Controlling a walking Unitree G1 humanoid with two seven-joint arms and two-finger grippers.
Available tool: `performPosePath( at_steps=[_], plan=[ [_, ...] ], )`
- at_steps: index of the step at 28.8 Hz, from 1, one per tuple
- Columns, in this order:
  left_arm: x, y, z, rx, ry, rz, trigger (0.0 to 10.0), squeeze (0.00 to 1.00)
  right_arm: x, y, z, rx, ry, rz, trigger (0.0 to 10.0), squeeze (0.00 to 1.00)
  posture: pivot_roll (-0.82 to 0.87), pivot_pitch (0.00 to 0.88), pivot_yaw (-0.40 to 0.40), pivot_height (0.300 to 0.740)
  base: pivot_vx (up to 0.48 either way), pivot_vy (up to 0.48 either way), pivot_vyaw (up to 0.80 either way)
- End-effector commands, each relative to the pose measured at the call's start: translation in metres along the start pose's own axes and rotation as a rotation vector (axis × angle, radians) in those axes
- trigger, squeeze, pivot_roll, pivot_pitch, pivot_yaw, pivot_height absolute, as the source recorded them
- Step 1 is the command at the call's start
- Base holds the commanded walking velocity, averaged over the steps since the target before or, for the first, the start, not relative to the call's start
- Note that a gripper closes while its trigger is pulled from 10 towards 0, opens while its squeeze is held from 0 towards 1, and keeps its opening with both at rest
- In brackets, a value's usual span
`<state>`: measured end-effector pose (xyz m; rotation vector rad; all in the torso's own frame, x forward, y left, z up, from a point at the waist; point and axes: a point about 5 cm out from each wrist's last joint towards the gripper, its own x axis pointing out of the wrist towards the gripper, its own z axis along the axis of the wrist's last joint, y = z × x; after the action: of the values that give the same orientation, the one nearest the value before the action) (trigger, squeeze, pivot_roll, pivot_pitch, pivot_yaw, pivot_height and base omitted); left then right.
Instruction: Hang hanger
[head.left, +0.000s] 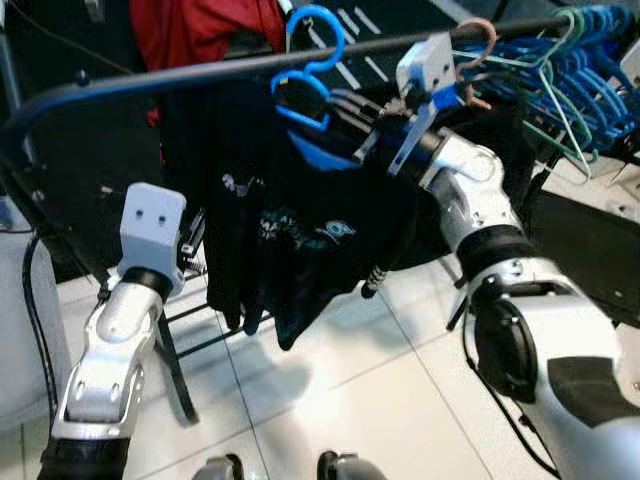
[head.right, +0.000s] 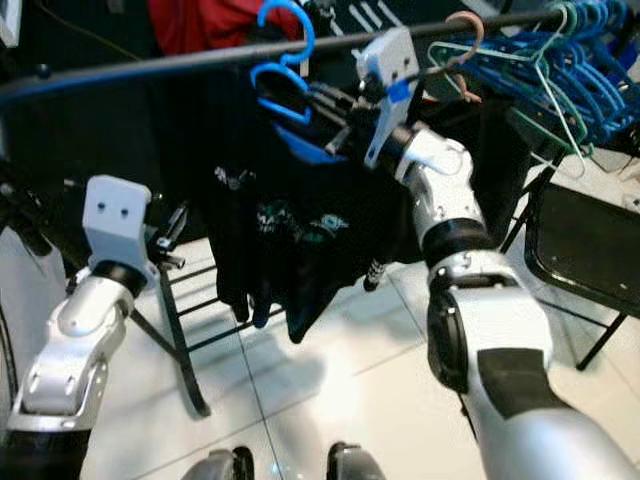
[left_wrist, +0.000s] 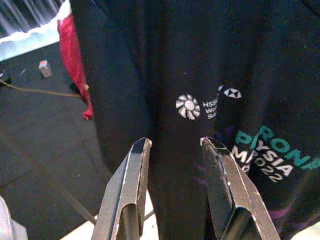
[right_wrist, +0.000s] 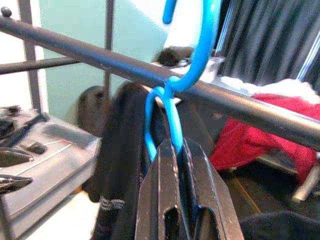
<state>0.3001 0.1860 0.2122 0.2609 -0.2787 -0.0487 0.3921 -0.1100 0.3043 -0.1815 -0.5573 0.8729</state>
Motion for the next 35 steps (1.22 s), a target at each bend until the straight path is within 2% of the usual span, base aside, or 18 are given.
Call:
performPosePath(
  at_steps=[1,3,6,8,12,16,19,22,24,26,27,28,29,30,31,33,34,35],
  plan=[
    [0.0,-0.003,-0.004,0.018,0.015,-0.023,10.0,0.0,0.001,0.0,0.009,-0.015,-0.072,-0.032,0.0,0.0,-0.02,0.125,-0.016,0.74,0.0,0.0,0.0],
    [0.0,-0.004,-0.005,0.019,0.014,-0.027,10.0,0.0,0.0,0.007,0.002,-0.008,-0.074,-0.038,0.0,0.0,-0.02,0.125,-0.016,0.74,0.0,0.0,0.0],
    [0.005,-0.008,-0.006,0.02,0.014,-0.062,10.0,0.0,-0.006,0.039,-0.023,0.012,-0.034,-0.047,0.0,0.0,-0.02,0.128,0.005,0.74,0.0,0.0,0.0],
    [0.006,-0.01,-0.005,0.022,0.012,-0.075,10.0,0.0,-0.008,0.045,-0.028,0.016,-0.019,-0.052,0.0,0.0,-0.02,0.129,0.006,0.74,0.0,0.0,0.0],
    [0.007,-0.012,-0.005,0.025,0.009,-0.085,10.0,0.0,-0.01,0.045,-0.031,0.025,0.001,-0.064,0.0,0.0,-0.02,0.134,0.007,0.74,0.0,0.0,0.0],
    [0.006,-0.016,-0.008,0.033,0.019,-0.11,10.0,0.0,-0.019,0.039,-0.044,0.096,0.091,-0.126,0.0,0.0,-0.02,0.138,-0.004,0.74,0.0,0.0,0.0],
    [0.003,-0.019,-0.012,0.034,0.032,-0.124,10.0,0.0,-0.033,0.04,-0.062,0.178,0.207,-0.165,0.0,0.0,-0.02,0.138,-0.014,0.74,0.0,0.0,0.0],
    [0.003,-0.019,-0.012,0.034,0.032,-0.124,10.0,0.0,-0.033,0.04,-0.062,0.178,0.207,-0.165,0.0,0.0,-0.02,0.138,-0.014,0.74,0.0,0.0,0.0],
    [-0.004,-0.022,-0.028,0.068,0.104,-0.158,10.0,0.0,-0.057,0.052,-0.082,0.215,0.313,-0.122,0.0,0.0,-0.03,0.139,-0.023,0.74,0.0,0.0,0.0],
    [-0.004,-0.022,-0.028,0.068,0.104,-0.158,10.0,0.0,-0.057,0.052,-0.082,0.215,0.313,-0.122,0.0,0.0,-0.03,0.139,-0.023,0.74,0.0,0.0,0.0],
    [-0.008,-0.023,-0.037,0.087,0.141,-0.171,10.0,0.0,-0.068,0.058,-0.089,0.235,0.353,-0.094,0.0,0.0,-0.03,0.139,-0.023,0.74,0.0,0.0,0.0],
    [-0.008,-0.023,-0.037,0.087,0.141,-0.171,10.0,0.0,-0.068,0.058,-0.089,0.235,0.353,-0.094,0.0,0.0,-0.03,0.139,-0.023,0.74,0.0,0.0,0.0],
    [-0.014,-0.022,-0.046,0.096,0.171,-0.172,10.0,0.0,-0.083,0.064,-0.096,0.252,0.392,-0.075,0.0,0.0,-0.04,0.145,-0.023,0.74,0.0,0.0,0.0],
    [-0.014,-0.022,-0.046,0.096,0.171,-0.172,10.0,0.0,-0.083,0.064,-0.096,0.252,0.392,-0.075,0.0,0.0,-0.04,0.145,-0.023,0.74,0.0,0.0,0.0],
    [-0.018,-0.021,-0.049,0.067,0.185,-0.161,10.0,0.0,-0.097,0.069,-0.098,0.267,0.397,-0.062,0.0,0.0,-0.03,0.147,-0.023,0.74,0.0,0.0,0.0],
    [-0.018,-0.021,-0.049,0.067,0.185,-0.161,10.0,0.0,-0.097,0.069,-0.098,0.267,0.397,-0.062,0.0,0.0,-0.03,0.147,-0.023,0.74,0.0,0.0,0.0],
    [-0.019,-0.021,-0.049,0.019,0.187,-0.154,10.0,0.0,-0.105,0.073,-0.096,0.278,0.384,-0.05,0.0,0.0,-0.04,0.148,-0.022,0.74,0.0,0.0,0.0],
    [-0.019,-0.021,-0.049,0.019,0.187,-0.154,10.0,0.0,-0.105,0.073,-0.096,0.278,0.384,-0.05,0.0,0.0,-0.04,0.148,-0.022,0.74,0.0,0.0,0.0]
  ],
)
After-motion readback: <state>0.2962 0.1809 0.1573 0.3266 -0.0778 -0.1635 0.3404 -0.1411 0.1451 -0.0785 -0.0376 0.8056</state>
